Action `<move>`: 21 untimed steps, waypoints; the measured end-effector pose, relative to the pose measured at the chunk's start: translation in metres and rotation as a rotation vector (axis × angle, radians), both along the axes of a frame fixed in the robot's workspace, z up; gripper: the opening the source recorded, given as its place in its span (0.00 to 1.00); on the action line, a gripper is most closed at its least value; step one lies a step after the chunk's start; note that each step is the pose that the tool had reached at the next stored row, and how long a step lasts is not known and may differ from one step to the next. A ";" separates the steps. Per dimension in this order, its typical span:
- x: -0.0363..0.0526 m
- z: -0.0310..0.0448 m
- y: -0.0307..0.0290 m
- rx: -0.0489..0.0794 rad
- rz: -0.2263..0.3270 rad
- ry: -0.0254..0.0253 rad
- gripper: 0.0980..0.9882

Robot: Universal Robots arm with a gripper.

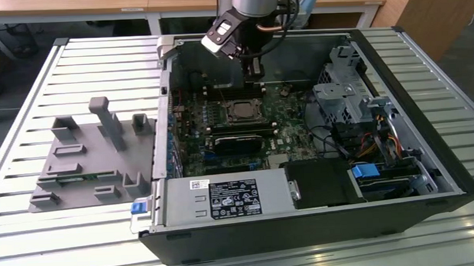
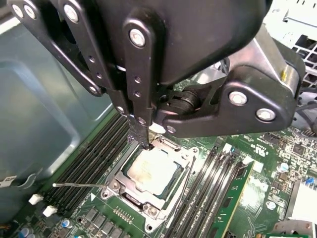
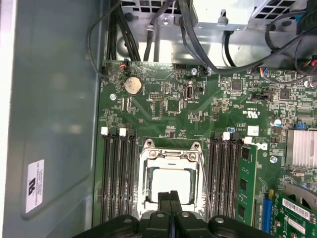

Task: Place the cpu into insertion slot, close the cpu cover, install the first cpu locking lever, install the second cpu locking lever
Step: 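Install the first cpu locking lever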

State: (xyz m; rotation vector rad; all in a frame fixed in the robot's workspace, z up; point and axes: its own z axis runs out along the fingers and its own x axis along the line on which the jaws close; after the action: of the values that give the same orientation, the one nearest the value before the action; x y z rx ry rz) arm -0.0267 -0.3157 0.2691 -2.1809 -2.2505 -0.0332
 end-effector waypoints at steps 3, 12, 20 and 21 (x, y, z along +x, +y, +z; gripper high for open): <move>0.0000 0.0029 0.0000 0.000 0.000 0.0000 0.01; 0.0000 0.0106 0.0000 0.000 0.000 0.0000 0.01; 0.0000 0.0166 0.0000 0.000 0.001 0.0000 0.01; 0.0000 0.0169 0.0000 0.000 0.001 0.0000 0.01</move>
State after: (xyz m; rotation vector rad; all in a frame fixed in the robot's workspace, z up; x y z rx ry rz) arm -0.0267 -0.3157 0.2860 -2.1797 -2.2516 -0.0333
